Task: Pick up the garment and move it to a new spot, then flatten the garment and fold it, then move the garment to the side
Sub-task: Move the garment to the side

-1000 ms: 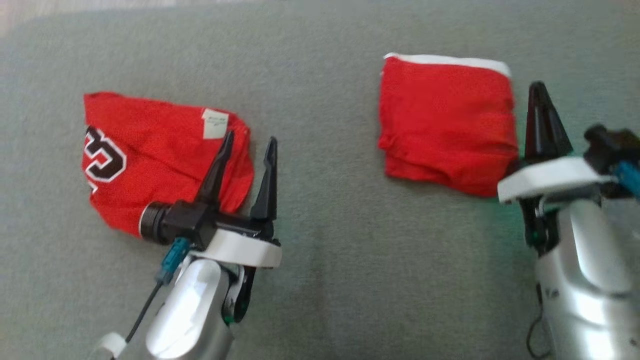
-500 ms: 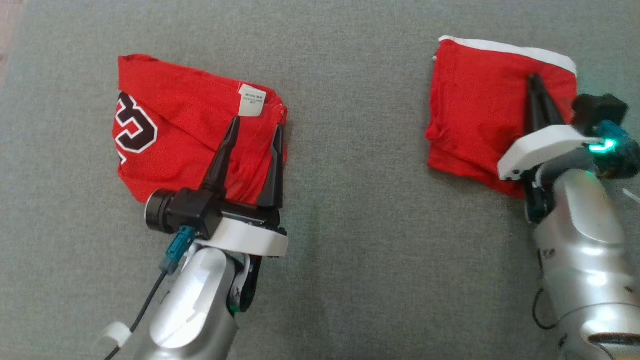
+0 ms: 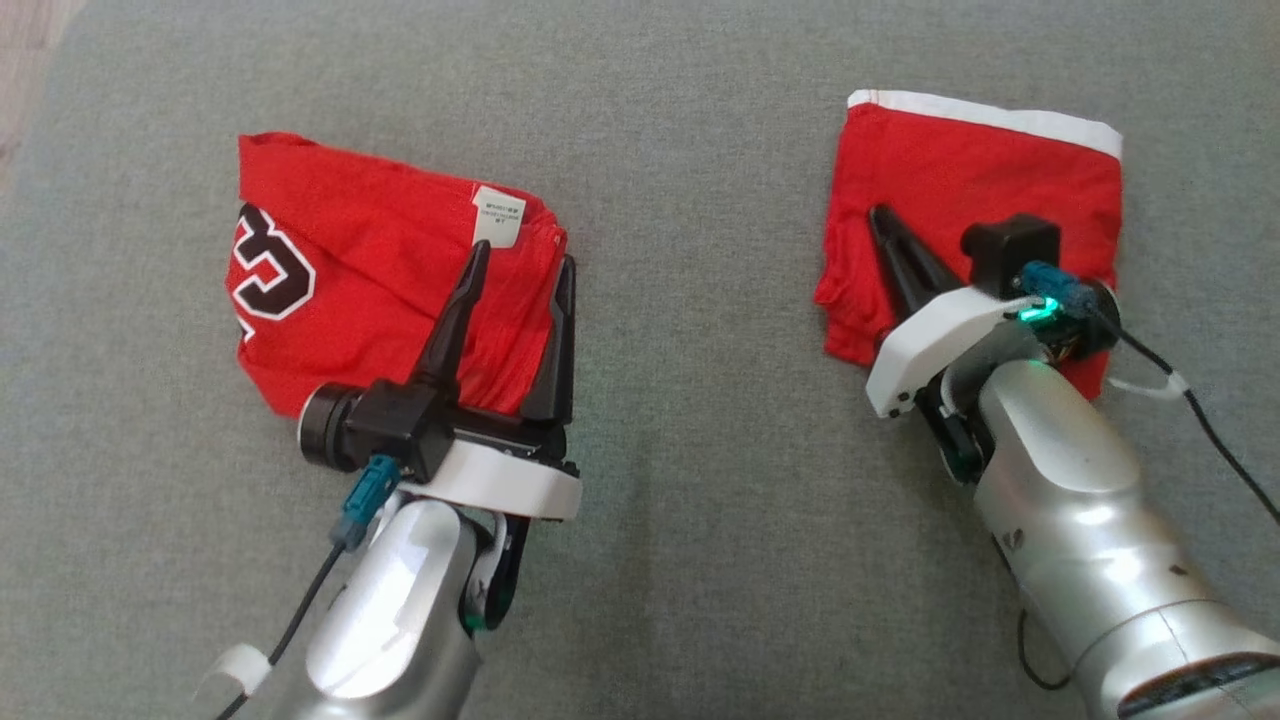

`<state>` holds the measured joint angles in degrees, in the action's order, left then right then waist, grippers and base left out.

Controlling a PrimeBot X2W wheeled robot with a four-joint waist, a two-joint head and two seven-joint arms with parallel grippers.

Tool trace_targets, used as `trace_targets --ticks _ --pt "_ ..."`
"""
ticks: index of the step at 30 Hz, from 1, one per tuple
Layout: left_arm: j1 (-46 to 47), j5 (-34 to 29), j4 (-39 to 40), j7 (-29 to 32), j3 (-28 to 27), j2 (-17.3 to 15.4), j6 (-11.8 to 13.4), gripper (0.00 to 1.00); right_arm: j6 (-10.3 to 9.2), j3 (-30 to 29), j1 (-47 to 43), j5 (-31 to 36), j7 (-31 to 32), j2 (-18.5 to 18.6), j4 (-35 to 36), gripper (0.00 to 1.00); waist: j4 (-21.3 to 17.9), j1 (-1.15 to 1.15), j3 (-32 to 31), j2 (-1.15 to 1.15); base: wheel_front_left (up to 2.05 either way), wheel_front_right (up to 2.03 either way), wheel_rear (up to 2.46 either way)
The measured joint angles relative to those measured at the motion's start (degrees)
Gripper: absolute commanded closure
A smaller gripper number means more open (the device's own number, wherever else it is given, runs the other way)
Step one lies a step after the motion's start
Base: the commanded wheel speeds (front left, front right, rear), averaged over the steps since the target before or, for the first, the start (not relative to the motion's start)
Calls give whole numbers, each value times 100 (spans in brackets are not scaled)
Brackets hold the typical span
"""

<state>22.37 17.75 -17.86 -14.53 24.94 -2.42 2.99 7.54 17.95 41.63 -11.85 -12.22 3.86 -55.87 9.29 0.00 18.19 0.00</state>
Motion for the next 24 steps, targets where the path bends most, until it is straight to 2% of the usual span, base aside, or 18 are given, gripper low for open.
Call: trace_targets --ticks 7,10,12,18,24 --pt "-6 0 -113 0 -45 0 0 0 0 282 -1 -345 -44 -7 -277 100 -89 0 -180 0 0 0 0" --pt "-36 -1 -143 0 -108 -1 -2 0 0 138 -25 -417 -135 -7 -324 100 -172 0 -312 0 0 0 0" --pt "-101 -3 -151 0 -170 0 -3 0 0 -190 -80 -419 -199 -7 -218 100 -287 0 -454 0 0 0 0" --pt "-335 -18 -176 0 -331 -1 -7 0 0 -1280 -695 41 -215 0 944 100 -572 -1 -736 0 0 0 0" --pt "-625 -60 -193 0 -509 -2 -56 0 0 -2096 -1987 380 -215 -16 2134 100 -873 -1 -1037 0 0 0 0"
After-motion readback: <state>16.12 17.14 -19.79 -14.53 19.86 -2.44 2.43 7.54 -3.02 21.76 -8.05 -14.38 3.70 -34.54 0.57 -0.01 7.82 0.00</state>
